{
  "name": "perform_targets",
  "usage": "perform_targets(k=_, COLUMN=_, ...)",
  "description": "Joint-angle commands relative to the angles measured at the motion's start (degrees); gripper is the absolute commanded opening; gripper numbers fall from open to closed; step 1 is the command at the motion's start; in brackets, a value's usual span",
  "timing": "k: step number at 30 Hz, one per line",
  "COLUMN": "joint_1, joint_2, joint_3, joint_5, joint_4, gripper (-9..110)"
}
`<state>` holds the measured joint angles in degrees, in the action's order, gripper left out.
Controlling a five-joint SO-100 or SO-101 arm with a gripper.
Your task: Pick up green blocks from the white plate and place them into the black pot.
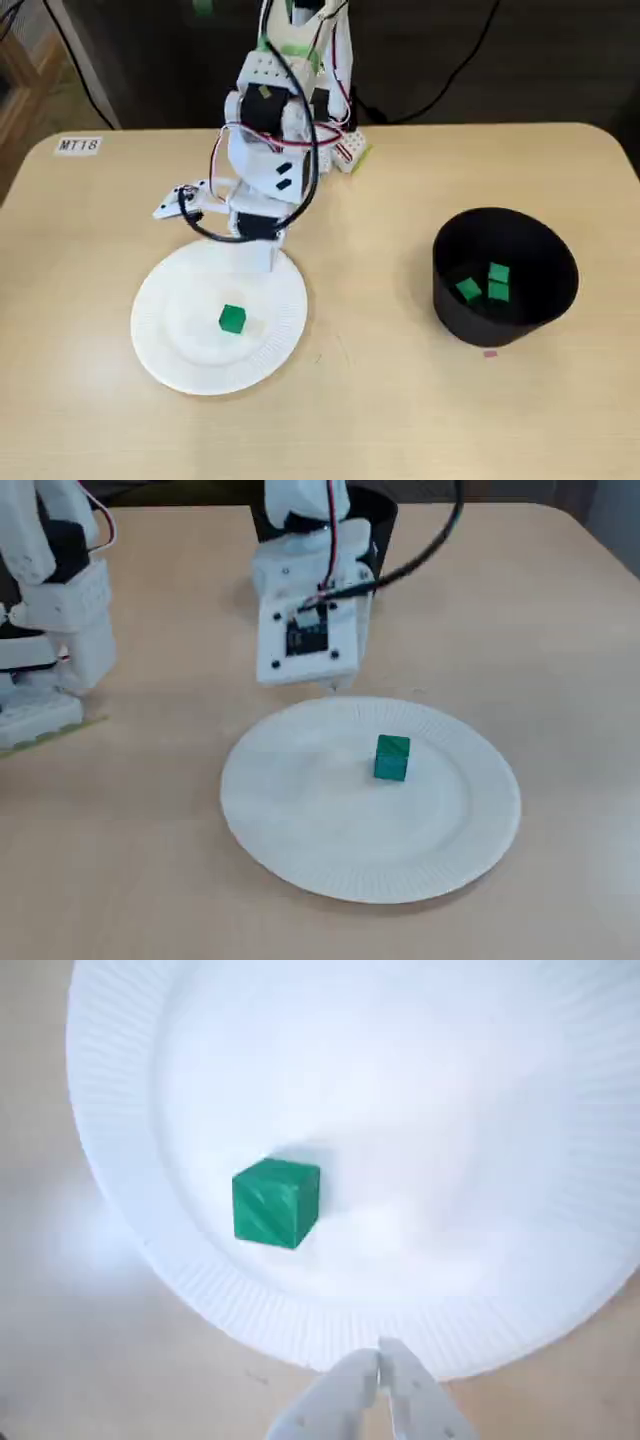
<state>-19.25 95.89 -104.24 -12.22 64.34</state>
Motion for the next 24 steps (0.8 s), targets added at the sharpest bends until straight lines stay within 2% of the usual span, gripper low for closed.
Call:
perform_targets(k=1, joint_1=-1.3, joint_2=-0.8, joint_3=4.1, joint_5=-3.2, joint_4=-0.2, gripper=24)
perform_targets(k=3, joint_1=-1.9, joint_2=-1.7, joint_3=4.7, joint_5=-3.0, joint_4=-1.1, gripper=30)
perform_targets(k=9, joint_1=-2.6, joint_2=-12.8, joint_3=15.0, joint_5=-3.3, joint_4=2.5, gripper=33)
perform_targets(k=18, joint_1=-3.1, joint_2=-23.6, joint_3=25.3, joint_5=-2.1, joint_4=7.5, gripper=30)
perform_targets(k=24, joint_1=-3.4, joint_2=-32.6, joint_3=36.2, joint_5=-1.7, joint_4=13.4, gripper=24)
